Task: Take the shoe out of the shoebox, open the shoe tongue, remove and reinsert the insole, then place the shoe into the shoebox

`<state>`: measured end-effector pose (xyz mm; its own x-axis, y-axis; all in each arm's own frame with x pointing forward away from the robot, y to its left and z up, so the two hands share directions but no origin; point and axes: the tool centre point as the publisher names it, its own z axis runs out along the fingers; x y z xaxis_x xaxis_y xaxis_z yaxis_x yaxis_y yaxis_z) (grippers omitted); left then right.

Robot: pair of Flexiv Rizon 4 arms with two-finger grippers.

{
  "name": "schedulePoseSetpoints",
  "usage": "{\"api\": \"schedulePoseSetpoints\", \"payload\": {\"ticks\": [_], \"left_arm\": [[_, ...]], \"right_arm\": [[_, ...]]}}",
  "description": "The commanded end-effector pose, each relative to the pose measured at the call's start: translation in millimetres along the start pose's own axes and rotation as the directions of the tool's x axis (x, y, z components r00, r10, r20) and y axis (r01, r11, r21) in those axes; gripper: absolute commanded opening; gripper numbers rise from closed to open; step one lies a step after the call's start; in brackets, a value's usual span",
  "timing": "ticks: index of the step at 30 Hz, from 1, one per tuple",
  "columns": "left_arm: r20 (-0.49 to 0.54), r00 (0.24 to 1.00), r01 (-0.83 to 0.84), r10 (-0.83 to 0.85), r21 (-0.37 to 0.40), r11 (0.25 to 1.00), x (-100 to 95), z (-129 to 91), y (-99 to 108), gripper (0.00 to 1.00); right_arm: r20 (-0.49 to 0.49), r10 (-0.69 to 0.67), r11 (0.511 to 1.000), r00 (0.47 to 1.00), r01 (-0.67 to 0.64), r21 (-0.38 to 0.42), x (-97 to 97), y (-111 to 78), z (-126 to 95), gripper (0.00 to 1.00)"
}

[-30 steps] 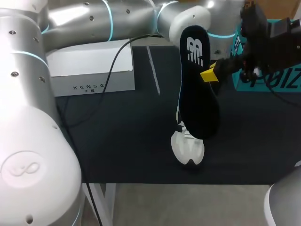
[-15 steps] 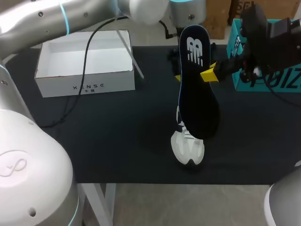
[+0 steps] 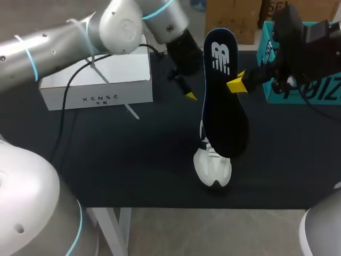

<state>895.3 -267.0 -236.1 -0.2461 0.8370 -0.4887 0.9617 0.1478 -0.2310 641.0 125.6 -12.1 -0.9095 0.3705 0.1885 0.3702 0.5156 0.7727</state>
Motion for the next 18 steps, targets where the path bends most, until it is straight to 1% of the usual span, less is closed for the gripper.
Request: {"api": "schedulePoseSetpoints", "payload": {"ticks": [1,11,13,14,16,18], "left_arm": [[0.303,0.953,-0.003,0.004,-0.004,1.000,6.6,1.4,-1.6,1.00],[0.303,0.953,-0.003,0.004,-0.004,1.000,6.6,1.4,-1.6,1.00],[0.378,0.923,-0.057,0.067,-0.038,0.998,-0.4,-6.1,-5.8,1.00],[0.393,0.913,-0.092,0.107,-0.056,0.994,-2.0,-7.5,-7.1,1.00],[0.421,0.893,-0.133,0.160,-0.093,0.987,-2.0,-7.4,-9.8,1.00],[0.492,0.844,-0.181,0.215,-0.115,0.977,0.1,-7.2,-12.7,1.00]], "right_arm": [[-0.002,0.002,1.000,1.000,-0.002,0.006,-2.1,3.0,3.1,0.00],[-0.002,0.002,1.000,1.000,-0.002,0.006,-2.1,3.0,3.1,0.00],[-0.002,0.002,1.000,1.000,-0.002,0.006,-2.1,3.0,3.1,0.00],[-0.002,0.002,1.000,1.000,-0.002,0.006,-2.1,3.0,3.1,0.00],[-0.002,0.002,1.000,1.000,-0.002,0.006,-2.1,3.0,3.1,0.00],[-0.002,0.002,1.000,1.000,-0.002,0.006,-2.1,3.0,3.1,0.00]]}}
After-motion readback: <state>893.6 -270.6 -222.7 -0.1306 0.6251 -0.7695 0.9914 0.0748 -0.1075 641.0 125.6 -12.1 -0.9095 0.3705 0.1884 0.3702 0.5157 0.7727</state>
